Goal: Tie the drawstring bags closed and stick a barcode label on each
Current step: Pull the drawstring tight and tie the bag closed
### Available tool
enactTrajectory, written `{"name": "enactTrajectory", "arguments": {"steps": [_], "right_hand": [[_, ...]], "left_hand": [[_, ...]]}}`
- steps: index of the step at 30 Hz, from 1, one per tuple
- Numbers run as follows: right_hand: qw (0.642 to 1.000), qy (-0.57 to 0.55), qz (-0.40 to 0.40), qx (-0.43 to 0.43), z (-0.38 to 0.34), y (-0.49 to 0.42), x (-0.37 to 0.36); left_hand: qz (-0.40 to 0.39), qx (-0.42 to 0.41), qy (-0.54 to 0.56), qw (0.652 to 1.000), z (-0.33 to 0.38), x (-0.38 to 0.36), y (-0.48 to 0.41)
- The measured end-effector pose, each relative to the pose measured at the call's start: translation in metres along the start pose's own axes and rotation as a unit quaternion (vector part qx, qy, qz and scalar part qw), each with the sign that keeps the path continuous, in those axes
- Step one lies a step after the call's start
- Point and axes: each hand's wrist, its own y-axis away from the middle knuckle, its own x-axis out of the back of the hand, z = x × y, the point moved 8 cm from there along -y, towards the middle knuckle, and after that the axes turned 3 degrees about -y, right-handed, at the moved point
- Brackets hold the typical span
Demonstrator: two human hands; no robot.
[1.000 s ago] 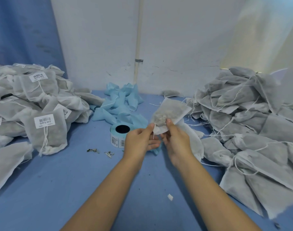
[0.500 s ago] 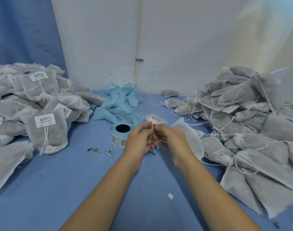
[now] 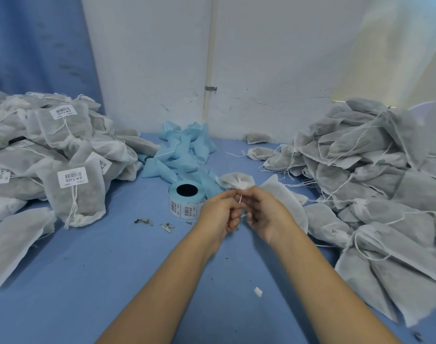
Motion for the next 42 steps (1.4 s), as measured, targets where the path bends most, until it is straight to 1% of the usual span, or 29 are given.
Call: {"name": "enactTrajectory", "arguments": {"steps": [2,4,6,7,9,11,13,14,15,19,22,25,27,29,30,33,35,38,40,42], "right_hand": [[0.999,-0.039,-0.022,-0.025,0.006,0.000,-0.003],[0.997,-0.045,-0.050,-0.029,0.007,-0.001,-0.006],[0.997,-0.011,-0.069,-0.014,0.004,-0.003,-0.006],[0.997,0.009,-0.073,-0.001,0.001,-0.004,-0.006],[0.996,0.059,-0.064,0.034,-0.004,-0.005,-0.002],[0.989,0.113,-0.041,0.084,-0.010,-0.006,0.002],[0.978,0.148,-0.021,0.144,-0.016,-0.005,0.002],[0.972,0.164,-0.009,0.170,-0.019,-0.004,0.003],[0.963,0.186,0.004,0.195,-0.023,-0.002,0.004],[0.908,0.313,0.037,0.275,-0.037,0.005,0.004],[0.882,0.369,0.053,0.289,-0.039,0.007,0.003],[0.856,0.413,0.068,0.303,-0.039,0.012,0.000],[0.831,0.441,0.068,0.331,-0.042,0.018,-0.006],[0.806,0.464,0.065,0.361,-0.044,0.024,-0.012],[0.794,0.479,0.065,0.370,-0.044,0.026,-0.015],[0.760,0.518,0.067,0.387,-0.045,0.031,-0.021],[0.745,0.529,0.070,0.400,-0.046,0.035,-0.024],[0.736,0.535,0.071,0.409,-0.045,0.036,-0.024],[0.725,0.541,0.074,0.420,-0.043,0.036,-0.024],[0.705,0.551,0.071,0.441,-0.040,0.037,-0.026]], "left_hand": [[0.004,-0.001,-0.020,1.000,0.000,0.001,0.000],[0.027,-0.008,-0.063,0.998,0.001,0.006,-0.001],[0.069,-0.037,-0.168,0.983,0.007,0.015,-0.003],[0.091,-0.065,-0.243,0.964,0.013,0.019,-0.003],[0.115,-0.141,-0.390,0.903,0.028,0.021,0.000],[0.103,-0.205,-0.498,0.836,0.036,0.014,0.005],[0.091,-0.239,-0.575,0.777,0.037,0.005,0.009],[0.094,-0.249,-0.592,0.761,0.038,0.004,0.010],[0.102,-0.254,-0.600,0.752,0.041,0.004,0.011],[0.129,-0.253,-0.624,0.728,0.050,0.008,0.012],[0.141,-0.247,-0.623,0.728,0.056,0.013,0.014],[0.156,-0.261,-0.607,0.734,0.061,0.016,0.018],[0.162,-0.277,-0.593,0.738,0.064,0.016,0.019],[0.147,-0.299,-0.574,0.748,0.064,0.012,0.019],[0.125,-0.313,-0.550,0.764,0.063,0.008,0.018],[0.049,-0.336,-0.442,0.830,0.058,-0.001,0.016],[0.034,-0.322,-0.389,0.862,0.053,0.000,0.015],[0.039,-0.287,-0.309,0.906,0.044,0.006,0.011],[0.043,-0.267,-0.267,0.925,0.039,0.009,0.008],[0.052,-0.266,-0.255,0.928,0.039,0.011,0.009]]}}
